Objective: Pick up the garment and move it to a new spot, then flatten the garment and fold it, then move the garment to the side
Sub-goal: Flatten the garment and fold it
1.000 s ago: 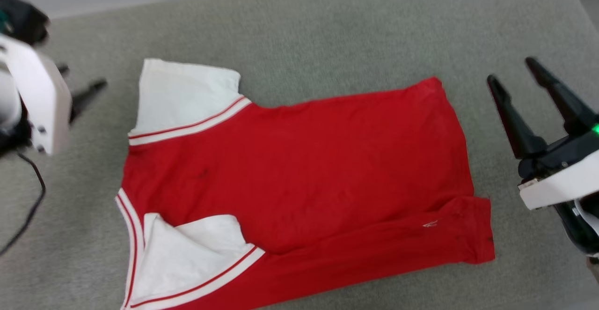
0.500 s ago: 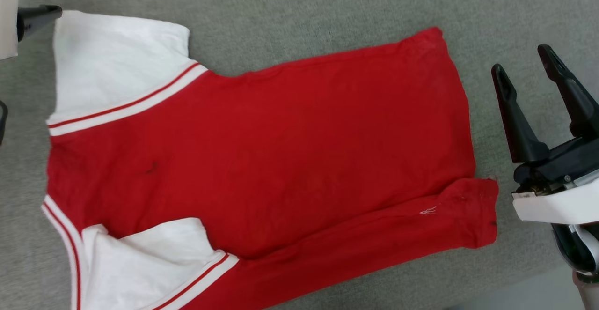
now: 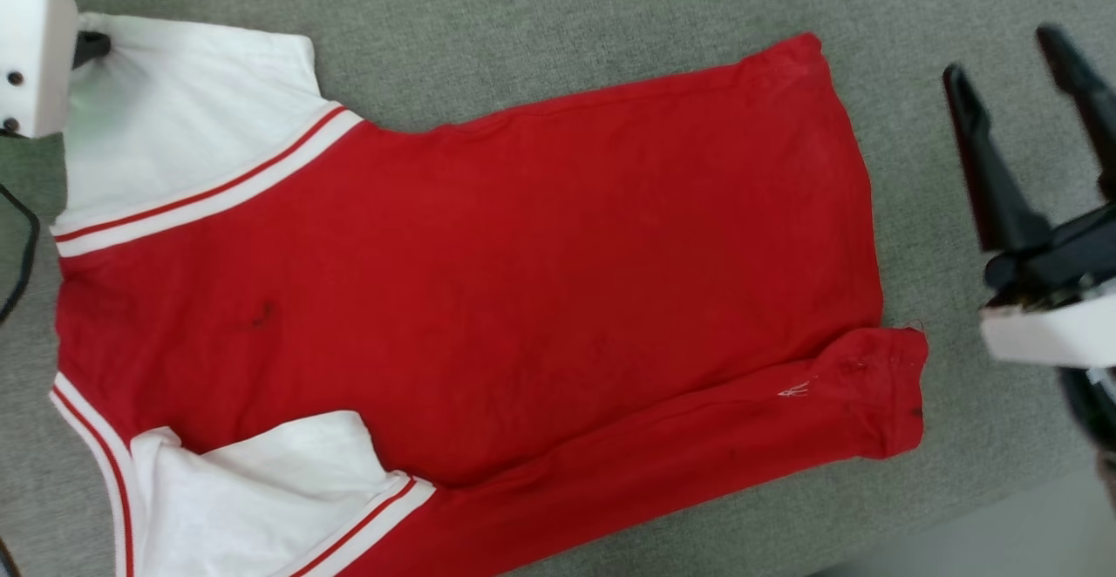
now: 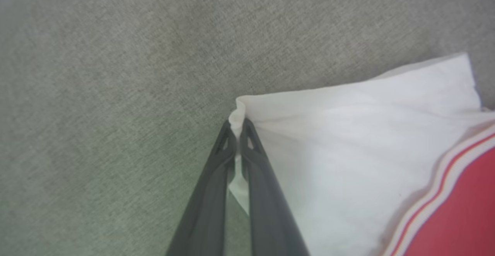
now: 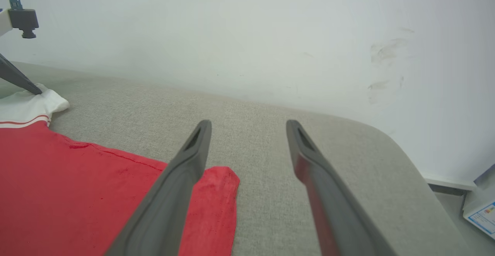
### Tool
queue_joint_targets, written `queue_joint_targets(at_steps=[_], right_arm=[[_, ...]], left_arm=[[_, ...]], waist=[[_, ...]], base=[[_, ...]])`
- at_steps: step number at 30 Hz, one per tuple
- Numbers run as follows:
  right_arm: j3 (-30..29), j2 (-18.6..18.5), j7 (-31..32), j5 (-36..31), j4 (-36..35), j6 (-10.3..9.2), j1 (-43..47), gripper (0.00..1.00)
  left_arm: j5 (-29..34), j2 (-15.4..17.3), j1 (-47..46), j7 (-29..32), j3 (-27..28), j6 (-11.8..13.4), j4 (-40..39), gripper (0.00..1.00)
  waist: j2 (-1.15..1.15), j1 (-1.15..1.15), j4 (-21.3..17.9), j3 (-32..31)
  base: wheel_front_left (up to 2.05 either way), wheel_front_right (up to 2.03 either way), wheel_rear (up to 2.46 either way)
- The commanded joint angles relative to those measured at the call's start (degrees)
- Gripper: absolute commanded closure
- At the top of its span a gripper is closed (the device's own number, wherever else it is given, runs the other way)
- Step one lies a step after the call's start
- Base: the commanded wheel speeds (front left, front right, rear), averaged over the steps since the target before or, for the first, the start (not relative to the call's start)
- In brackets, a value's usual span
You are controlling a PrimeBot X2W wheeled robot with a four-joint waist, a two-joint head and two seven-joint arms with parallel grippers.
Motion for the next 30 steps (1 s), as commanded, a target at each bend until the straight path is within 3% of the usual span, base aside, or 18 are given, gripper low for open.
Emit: queue_joint_targets(at_steps=[1, 3, 8, 12, 16, 19, 22, 30], right_arm=[[-0.59, -1.12, 0.66, -0.73, -0.09, -0.04, -2.16, 0.0], [-0.49, -3.19, 3.32, -1.95, 0.5, -0.04, -4.69, 0.0], [6.82, -11.21, 17.15, -0.22, 2.47, -0.04, -12.89, 0.0], [16.14, -17.53, 32.2, 6.71, 5.44, -0.05, -20.6, 0.0], [24.26, -21.02, 45.89, 15.74, 9.05, -0.06, -27.87, 0.0], [27.92, -20.85, 53.76, 21.76, 12.55, -0.05, -32.34, 0.0], [30.48, -20.59, 58.63, 23.77, 16.39, -0.05, -35.95, 0.0], [35.9, -16.96, 59.69, 22.61, 25.77, -0.05, -39.4, 0.0]], left_arm=[[0.0, 0.2, 1.82, -0.5, -1.09, -0.02, 0.4, 1.0], [-0.21, 0.21, 1.63, -1.67, -2.01, -0.06, -1.14, 1.0], [-1.52, 0.02, 2.41, -5.3, -4.03, -0.08, -4.21, 1.0], [-2.18, -0.41, 1.83, -7.21, -5.61, -0.09, -6.48, 1.0], [-2.28, -0.78, 0.65, -8.21, -7.16, -0.09, -8.54, 1.0], [-2.38, -1.32, -0.39, -8.99, -8.11, -0.09, -10.08, 1.0], [-1.89, -1.78, -1.44, -9.42, -9.05, -0.09, -11.35, 1.0], [-1.43, -2.63, -4.17, -10.29, -11.22, -0.07, -14.53, 1.0]], waist=[[0.0, -0.01, 0.6, -1.37], [0.0, -0.01, 1.1, -2.58], [0.0, -0.01, 2.87, -5.15], [0.0, -0.01, 4.64, -6.15], [0.0, -0.01, 6.35, -6.28], [0.0, -0.01, 7.66, -5.9], [0.0, -0.01, 9.13, -5.09], [0.0, -0.01, 12.26, -2.15]], base=[[0.0, 0.0, 0.0], [0.0, 0.0, 0.0], [0.0, 0.0, 0.0], [0.0, 0.0, 0.0], [0.0, 0.0, 0.0], [0.0, 0.0, 0.0], [0.0, 0.0, 0.0], [0.0, 0.0, 0.0]])
